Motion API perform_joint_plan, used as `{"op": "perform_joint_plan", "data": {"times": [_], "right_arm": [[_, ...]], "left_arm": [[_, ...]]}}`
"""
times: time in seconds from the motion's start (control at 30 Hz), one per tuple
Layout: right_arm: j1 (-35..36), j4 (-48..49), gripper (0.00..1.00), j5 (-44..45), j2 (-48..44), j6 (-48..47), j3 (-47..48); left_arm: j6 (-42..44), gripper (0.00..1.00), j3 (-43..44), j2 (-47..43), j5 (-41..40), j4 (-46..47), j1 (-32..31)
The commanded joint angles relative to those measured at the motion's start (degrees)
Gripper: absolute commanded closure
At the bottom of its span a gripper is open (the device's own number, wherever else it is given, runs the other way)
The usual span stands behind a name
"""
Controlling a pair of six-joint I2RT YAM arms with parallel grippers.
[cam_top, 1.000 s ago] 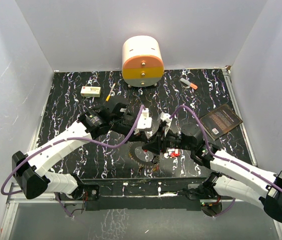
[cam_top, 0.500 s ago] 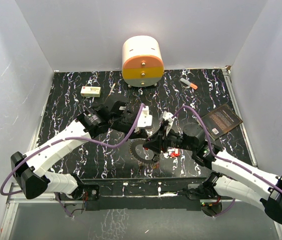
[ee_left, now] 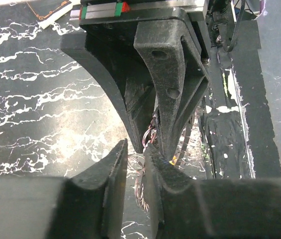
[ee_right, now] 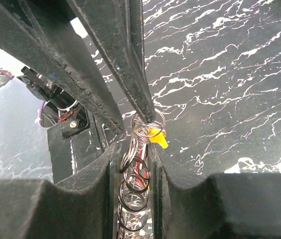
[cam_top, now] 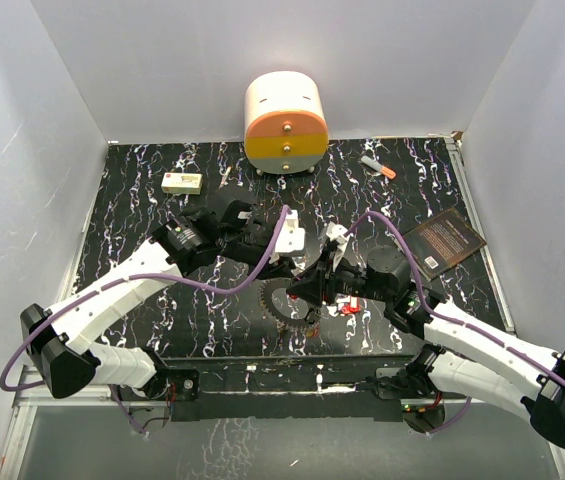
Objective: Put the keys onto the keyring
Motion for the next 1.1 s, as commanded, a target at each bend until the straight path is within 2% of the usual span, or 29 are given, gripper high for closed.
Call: {"op": "perform_joint_plan", "data": {"times": [0.0, 0.07, 0.17, 0.47, 0.63, 0.9, 1.07], "right_arm": [[0.16, 5.47, 0.92, -0.23, -1.11, -0.91, 2.31], [0.13, 5.52, 0.92, -0.19, -1.11, -0.76, 2.41], [0.16, 5.56, 0.92, -0.42, -0.89, -0.78, 2.5], [0.25, 6.1, 0.92, -0.79, 0.22, -0.83, 3.2], [0.42, 5.92, 0.92, -0.41, 0.06, -1.07, 3.21], [0.68, 5.66, 0.92, -0.21, 0.3, -1.29, 3.77], [0.76, 5.65, 0.92, -0.12, 0.45, -1.5, 4.02]], "left_arm": [[-0.27, 0.76, 0.1, -0.92, -0.1, -0.17, -0.24], [-0.67, 0.71, 0.25, -0.51, 0.1, -0.19, -0.22], [-1.14, 0.71, 0.2, -0.3, 0.37, 0.15, -0.32], [-1.58, 0.78, 0.16, 0.91, 1.17, -0.61, -0.98], [-1.68, 0.89, 0.12, 1.89, 0.68, -1.68, -1.45], [-1.87, 0.89, -0.5, 1.7, 0.03, -1.46, -1.6], [-1.81, 0.95, -0.76, 1.57, -0.27, -1.65, -1.65]]}}
